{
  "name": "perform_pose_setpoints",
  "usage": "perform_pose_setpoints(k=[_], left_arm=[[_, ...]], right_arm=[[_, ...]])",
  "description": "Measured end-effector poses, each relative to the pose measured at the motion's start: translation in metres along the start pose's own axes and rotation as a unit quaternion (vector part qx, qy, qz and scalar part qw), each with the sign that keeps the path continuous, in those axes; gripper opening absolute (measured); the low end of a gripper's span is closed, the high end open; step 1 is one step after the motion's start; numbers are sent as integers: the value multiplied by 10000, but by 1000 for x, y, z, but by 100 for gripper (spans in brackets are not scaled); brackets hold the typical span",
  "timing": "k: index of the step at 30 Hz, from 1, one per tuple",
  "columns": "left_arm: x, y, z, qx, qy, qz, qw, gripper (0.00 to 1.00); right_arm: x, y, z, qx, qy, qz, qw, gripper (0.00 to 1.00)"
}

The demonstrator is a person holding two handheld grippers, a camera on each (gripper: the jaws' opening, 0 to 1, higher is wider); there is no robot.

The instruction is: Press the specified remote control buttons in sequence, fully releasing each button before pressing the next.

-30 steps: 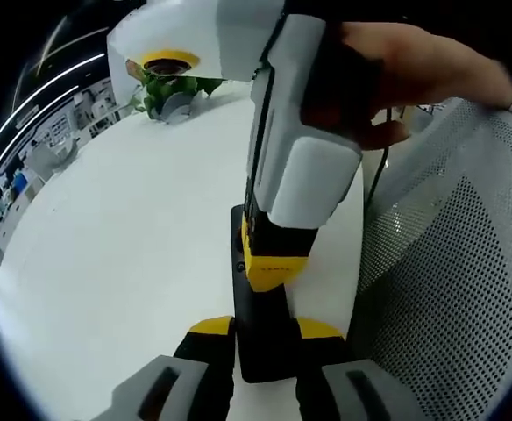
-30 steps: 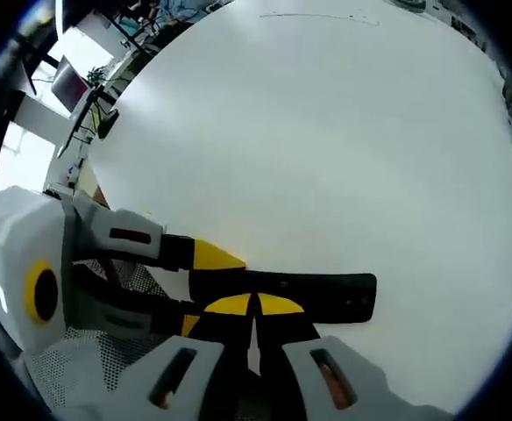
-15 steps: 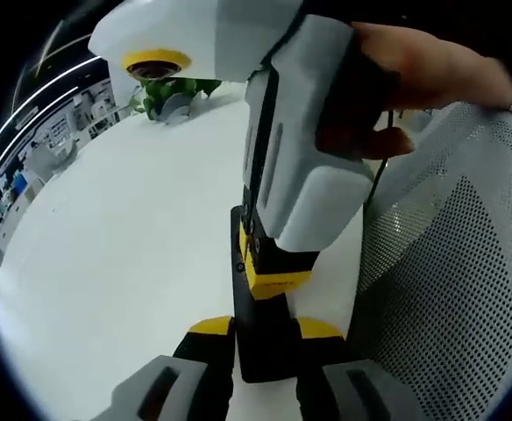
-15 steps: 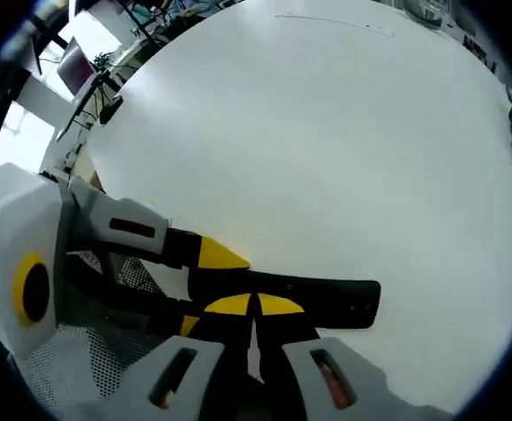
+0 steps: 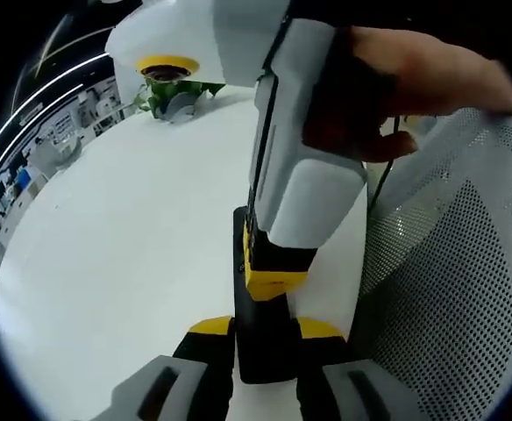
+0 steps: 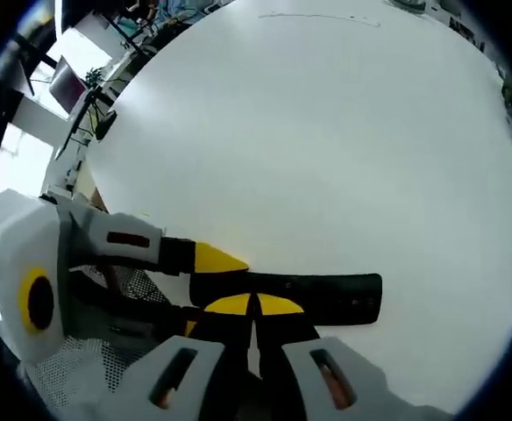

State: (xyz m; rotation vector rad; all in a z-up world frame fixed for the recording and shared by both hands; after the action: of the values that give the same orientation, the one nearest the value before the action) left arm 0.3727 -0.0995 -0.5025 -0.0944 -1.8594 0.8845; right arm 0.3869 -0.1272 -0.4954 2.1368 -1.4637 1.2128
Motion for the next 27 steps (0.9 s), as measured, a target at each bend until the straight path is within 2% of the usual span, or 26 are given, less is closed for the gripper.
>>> perform_pose_setpoints(k=[2, 6, 12, 14, 17, 19, 21, 22, 27], left_arm=[[0, 0, 0, -7, 2, -7, 10000, 26], [0, 1, 0, 6, 1, 23, 10000, 26], [0, 1, 0, -13, 9, 15, 10000, 26], [0, 1, 0, -18, 12, 22, 10000, 26], [0, 1, 0, -14, 13, 35, 10000, 26], [0, 2, 0, -17, 15, 44, 10000, 26], [0, 2, 0, -18, 17, 52, 10000, 26], [0, 2, 0, -22, 18, 54, 10000, 26], [-1, 2, 0, -23, 26, 52, 10000, 26]], right_arm=[[0, 0, -1, -138, -34, 10, 9999, 0], [-1, -1, -2, 101, 65, -54, 9999, 0], [1, -4, -1, 157, 92, 14, 9998, 0], [4, -7, -4, 190, 14, 106, 9998, 0], [2, -4, -6, 156, -54, 40, 9999, 0], [0, -3, -5, 191, -14, -17, 9998, 0], [1, 0, 1, 451, 296, -204, 9983, 0], [0, -3, -4, 416, 205, -67, 9989, 0], [0, -1, -3, 385, 235, -53, 9990, 0]])
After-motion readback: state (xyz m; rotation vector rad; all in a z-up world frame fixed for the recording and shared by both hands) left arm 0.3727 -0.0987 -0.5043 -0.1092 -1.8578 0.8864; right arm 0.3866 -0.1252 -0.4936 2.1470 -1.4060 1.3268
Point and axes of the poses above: the point that each gripper's makers call its tool centre point, and the gripper's own axes: x roughly backward along the fingers, z roughly to its right, y roughly out of its underside, the point moved 2 cm from there along x, roughly backward along the fingers, and after that the axes turned 15 degrees about -y, right-handed, at the moved point
